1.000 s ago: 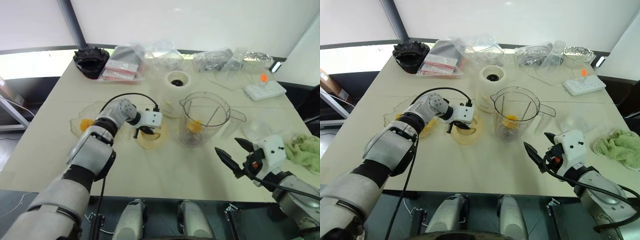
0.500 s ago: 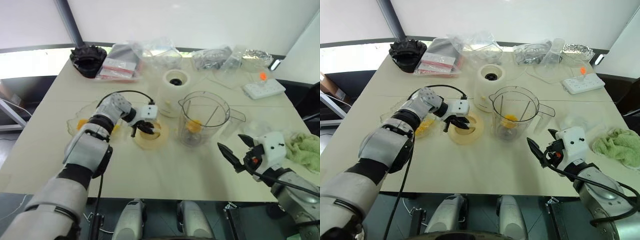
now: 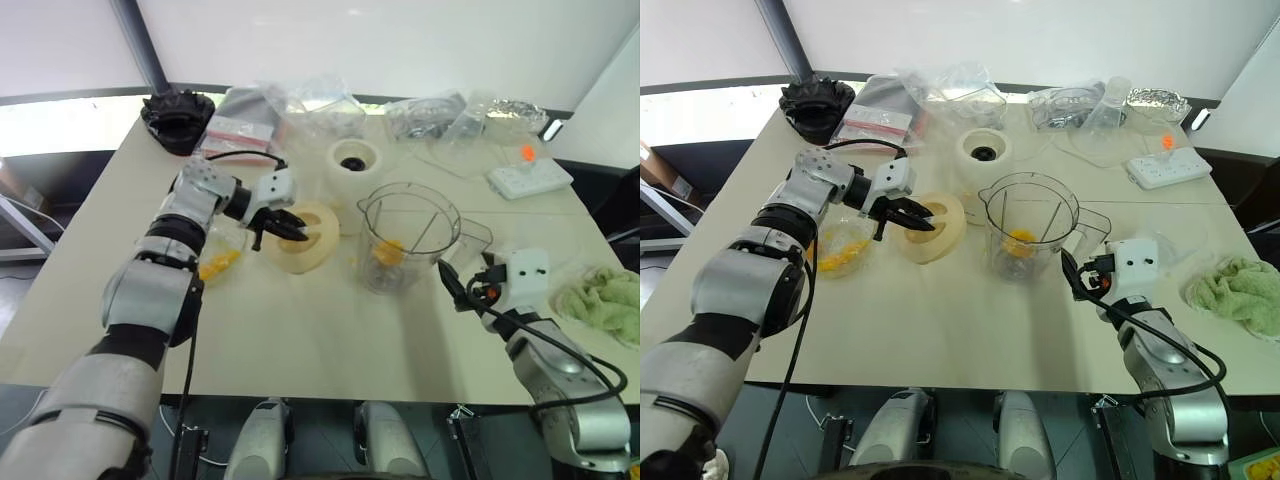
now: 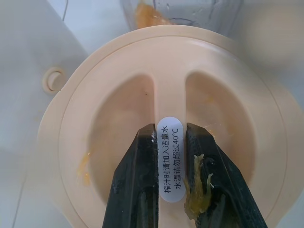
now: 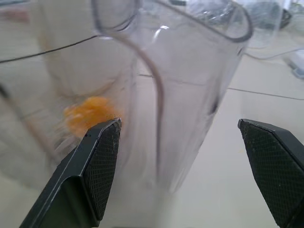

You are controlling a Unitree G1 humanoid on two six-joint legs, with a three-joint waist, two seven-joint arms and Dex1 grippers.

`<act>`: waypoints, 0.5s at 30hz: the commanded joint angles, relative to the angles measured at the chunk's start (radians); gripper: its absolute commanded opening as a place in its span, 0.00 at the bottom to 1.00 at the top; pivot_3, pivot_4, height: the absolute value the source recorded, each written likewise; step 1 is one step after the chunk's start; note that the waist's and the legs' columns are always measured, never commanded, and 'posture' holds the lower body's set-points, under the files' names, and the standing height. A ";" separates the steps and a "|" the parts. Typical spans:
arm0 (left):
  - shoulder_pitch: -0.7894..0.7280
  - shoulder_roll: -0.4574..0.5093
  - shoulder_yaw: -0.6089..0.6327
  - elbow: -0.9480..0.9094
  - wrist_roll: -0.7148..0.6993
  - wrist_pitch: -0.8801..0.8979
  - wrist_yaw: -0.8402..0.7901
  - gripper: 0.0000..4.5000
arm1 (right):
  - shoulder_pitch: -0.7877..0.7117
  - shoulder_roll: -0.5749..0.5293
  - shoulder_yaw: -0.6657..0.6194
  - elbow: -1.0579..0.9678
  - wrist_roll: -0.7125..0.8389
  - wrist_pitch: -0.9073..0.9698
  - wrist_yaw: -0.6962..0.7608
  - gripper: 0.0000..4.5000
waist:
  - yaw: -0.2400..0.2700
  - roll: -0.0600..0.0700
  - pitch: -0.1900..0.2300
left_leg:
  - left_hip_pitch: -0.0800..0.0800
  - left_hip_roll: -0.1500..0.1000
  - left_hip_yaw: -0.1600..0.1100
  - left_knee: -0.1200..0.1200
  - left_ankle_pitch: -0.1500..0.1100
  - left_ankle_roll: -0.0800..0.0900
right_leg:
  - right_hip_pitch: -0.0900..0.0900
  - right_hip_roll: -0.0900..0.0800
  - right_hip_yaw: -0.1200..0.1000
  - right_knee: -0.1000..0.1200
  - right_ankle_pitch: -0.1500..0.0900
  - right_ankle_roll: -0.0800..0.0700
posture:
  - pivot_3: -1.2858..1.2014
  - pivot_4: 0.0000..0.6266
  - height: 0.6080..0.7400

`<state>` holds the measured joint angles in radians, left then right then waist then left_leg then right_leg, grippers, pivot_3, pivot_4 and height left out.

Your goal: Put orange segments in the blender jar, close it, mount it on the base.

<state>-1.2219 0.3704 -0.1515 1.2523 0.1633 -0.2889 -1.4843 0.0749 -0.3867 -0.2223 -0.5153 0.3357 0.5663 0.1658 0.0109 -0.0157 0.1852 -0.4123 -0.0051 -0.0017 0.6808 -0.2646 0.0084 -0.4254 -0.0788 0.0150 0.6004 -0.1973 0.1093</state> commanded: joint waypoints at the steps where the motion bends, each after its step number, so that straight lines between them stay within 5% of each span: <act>1: -0.010 0.007 0.033 -0.051 -0.046 0.005 -0.005 0.06 | -0.049 0.017 0.000 0.020 -0.027 -0.043 -0.012 0.91 | 0.000 0.000 0.000 | 0.000 0.000 0.000 0.000 0.000 0.000 | 0.000 0.000 0.000 0.000 0.000 0.000 | 0.52 0.24 1.00; 7: -0.032 0.033 0.054 -0.095 -0.085 0.030 -0.021 0.06 | -0.107 0.044 0.004 0.101 -0.067 -0.086 -0.033 0.91 | -0.004 0.000 0.000 | 0.001 0.000 0.000 0.000 0.000 0.000 | 0.000 0.000 0.000 0.001 0.000 0.000 | 0.52 0.24 1.00; 10: -0.046 0.051 0.058 -0.119 -0.104 0.047 -0.046 0.06 | -0.125 0.055 0.010 0.133 -0.084 -0.105 -0.033 0.72 | -0.005 0.000 0.000 | 0.001 0.000 0.000 0.000 0.000 0.000 | 0.000 0.001 0.000 0.002 0.000 0.000 | 0.52 0.24 1.00; 15: -0.133 0.108 0.062 -0.130 -0.126 0.082 -0.112 0.06 | -0.160 0.092 0.037 0.173 -0.096 -0.122 -0.040 0.22 | -0.007 0.000 0.000 | 0.001 0.000 0.001 0.000 0.000 0.000 | 0.000 0.001 0.001 0.003 0.000 0.000 | 0.52 0.24 1.00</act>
<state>-1.2868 0.4544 -0.1217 1.1549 0.0700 -0.2191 -1.5772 -0.0791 -0.2959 -0.1790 -0.3419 0.2512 0.4546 0.1343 0.0044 -0.0155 0.1854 -0.4111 -0.0050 -0.0006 0.6810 -0.2645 0.0085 -0.4258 -0.0775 0.0155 0.6036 -0.1972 0.1096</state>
